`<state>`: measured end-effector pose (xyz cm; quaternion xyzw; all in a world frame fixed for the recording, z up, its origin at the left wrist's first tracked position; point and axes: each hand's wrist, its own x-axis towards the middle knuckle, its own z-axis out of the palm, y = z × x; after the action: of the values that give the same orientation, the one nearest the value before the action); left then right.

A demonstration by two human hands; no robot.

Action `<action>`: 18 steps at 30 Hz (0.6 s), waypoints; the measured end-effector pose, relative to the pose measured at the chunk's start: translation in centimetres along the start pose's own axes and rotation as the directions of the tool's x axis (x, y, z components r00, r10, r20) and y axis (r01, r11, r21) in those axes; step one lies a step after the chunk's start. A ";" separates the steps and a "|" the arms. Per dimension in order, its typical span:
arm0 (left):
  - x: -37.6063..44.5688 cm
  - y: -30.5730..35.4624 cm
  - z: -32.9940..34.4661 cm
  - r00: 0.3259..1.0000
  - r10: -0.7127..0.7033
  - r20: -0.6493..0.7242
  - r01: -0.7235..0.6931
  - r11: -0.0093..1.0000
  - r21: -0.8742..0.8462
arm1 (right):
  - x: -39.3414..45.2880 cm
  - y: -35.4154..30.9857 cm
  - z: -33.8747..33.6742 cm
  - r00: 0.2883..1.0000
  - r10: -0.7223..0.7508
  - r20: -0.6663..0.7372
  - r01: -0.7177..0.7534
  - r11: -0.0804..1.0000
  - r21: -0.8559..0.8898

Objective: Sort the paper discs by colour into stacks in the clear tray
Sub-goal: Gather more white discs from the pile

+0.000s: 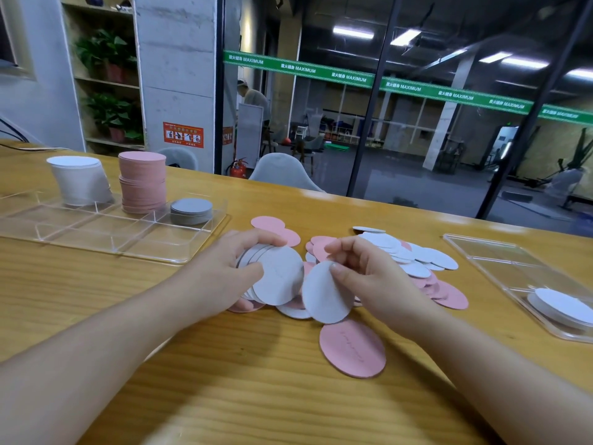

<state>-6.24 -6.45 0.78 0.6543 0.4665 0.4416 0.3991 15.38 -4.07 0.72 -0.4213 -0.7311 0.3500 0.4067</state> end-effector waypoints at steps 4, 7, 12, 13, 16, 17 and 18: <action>0.0 0.1 0.1 1.000 -0.008 0.016 0.008 1.000 0.013 | 0.1 -0.1 1.5 0.993 -0.059 -0.102 0.048 0.993 -0.105; -0.1 0.2 0.3 1.000 0.000 0.022 -0.001 0.999 0.050 | 0.2 -0.1 2.1 0.973 -0.091 -0.211 0.062 0.988 -0.141; -0.2 0.3 0.3 0.998 0.053 0.045 -0.057 0.993 0.103 | 0.1 -0.4 2.6 0.974 -0.103 -0.203 0.077 0.988 -0.131; -0.2 0.1 0.3 0.997 0.069 0.043 -0.074 0.991 0.114 | 0.0 -0.6 2.7 0.979 -0.090 -0.182 0.071 0.991 -0.110; 0.0 -0.4 0.3 0.990 0.141 0.029 -0.144 0.965 0.217 | -0.3 -0.9 2.8 0.994 -0.037 -0.100 0.035 0.999 -0.026; 0.1 -0.6 0.3 0.987 0.157 0.028 -0.159 0.957 0.244 | -0.4 -0.9 2.7 0.997 -0.032 -0.068 0.029 0.999 -0.044; 0.2 -0.6 0.2 0.986 0.165 0.032 -0.168 0.951 0.260 | -0.5 -1.0 2.6 0.999 -0.036 -0.032 0.033 0.995 -0.091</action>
<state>-6.19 -6.14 0.18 0.7403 0.4620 0.4051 0.2727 12.90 -5.32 0.37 -0.4325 -0.7464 0.3023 0.4055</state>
